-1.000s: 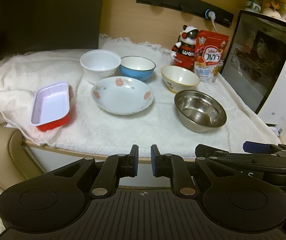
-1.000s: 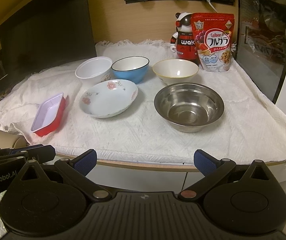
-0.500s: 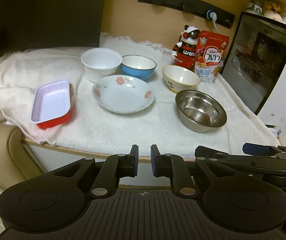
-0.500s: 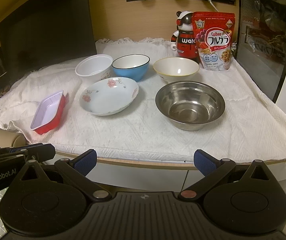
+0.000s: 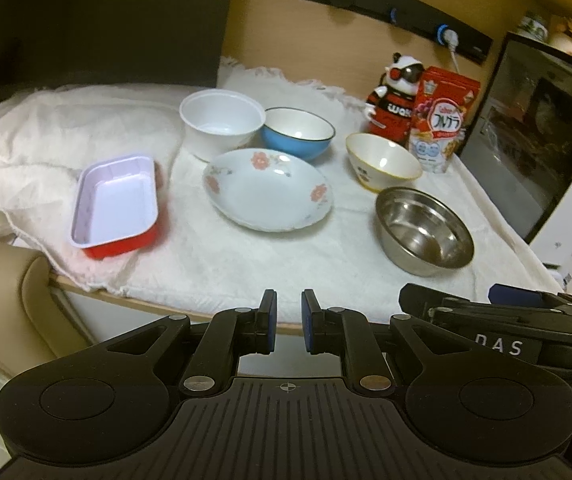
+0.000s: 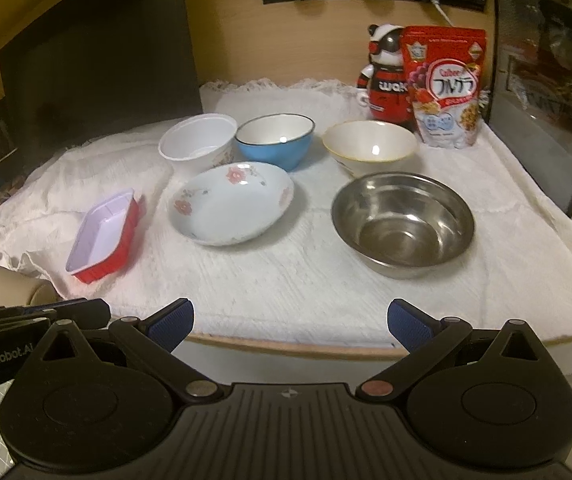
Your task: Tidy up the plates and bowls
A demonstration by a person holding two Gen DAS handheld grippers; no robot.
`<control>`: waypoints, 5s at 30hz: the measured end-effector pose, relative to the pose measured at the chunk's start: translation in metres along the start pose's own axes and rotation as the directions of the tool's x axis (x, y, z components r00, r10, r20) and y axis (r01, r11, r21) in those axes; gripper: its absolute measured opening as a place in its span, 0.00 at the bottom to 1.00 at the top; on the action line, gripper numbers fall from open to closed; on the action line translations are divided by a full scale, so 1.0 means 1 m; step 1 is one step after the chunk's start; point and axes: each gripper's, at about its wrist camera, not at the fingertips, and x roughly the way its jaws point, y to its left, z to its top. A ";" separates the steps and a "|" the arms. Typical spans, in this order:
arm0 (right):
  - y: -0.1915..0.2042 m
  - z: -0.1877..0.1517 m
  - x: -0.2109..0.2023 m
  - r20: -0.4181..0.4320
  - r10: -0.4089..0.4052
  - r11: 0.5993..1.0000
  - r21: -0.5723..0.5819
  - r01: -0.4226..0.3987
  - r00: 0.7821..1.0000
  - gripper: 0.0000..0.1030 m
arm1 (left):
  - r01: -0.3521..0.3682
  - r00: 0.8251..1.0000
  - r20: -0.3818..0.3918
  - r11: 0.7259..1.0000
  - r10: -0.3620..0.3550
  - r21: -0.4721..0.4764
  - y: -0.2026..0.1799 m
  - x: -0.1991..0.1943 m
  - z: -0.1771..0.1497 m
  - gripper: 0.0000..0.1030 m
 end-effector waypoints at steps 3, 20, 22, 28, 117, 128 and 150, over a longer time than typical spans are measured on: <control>0.007 0.008 0.009 0.012 0.013 1.000 -0.019 -0.013 1.000 1.00 | 0.023 1.000 -0.003 0.999 -0.023 -0.041 0.016 0.008 0.007 0.15; 0.055 0.062 0.120 -0.081 0.093 0.992 -0.080 -0.099 0.992 1.00 | 0.095 0.987 -0.091 0.940 -0.132 -0.328 0.137 0.087 0.075 0.16; 0.067 0.070 0.133 -0.077 0.089 0.989 -0.114 -0.097 0.993 1.00 | 0.113 0.985 -0.081 0.925 -0.152 -0.364 0.154 0.096 0.084 0.16; 0.082 0.091 0.160 -0.093 0.090 0.987 -0.126 -0.102 0.992 1.00 | 0.167 0.969 -0.120 0.931 -0.215 -0.323 0.168 0.137 0.117 0.16; -0.062 0.122 0.244 -0.145 0.276 0.953 -0.088 -0.290 0.950 0.45 | 0.019 0.988 -0.142 0.970 -0.055 -0.242 0.041 0.194 0.133 0.14; 0.016 0.115 0.308 -0.235 0.229 0.933 -0.223 -0.282 0.945 0.45 | -0.149 0.977 -0.186 0.965 0.109 -0.216 0.098 0.227 0.136 0.14; -0.016 0.109 0.333 -0.198 0.202 0.968 -0.109 -0.226 0.959 0.59 | -0.089 0.954 -0.298 0.957 0.003 -0.275 0.113 0.271 0.131 0.38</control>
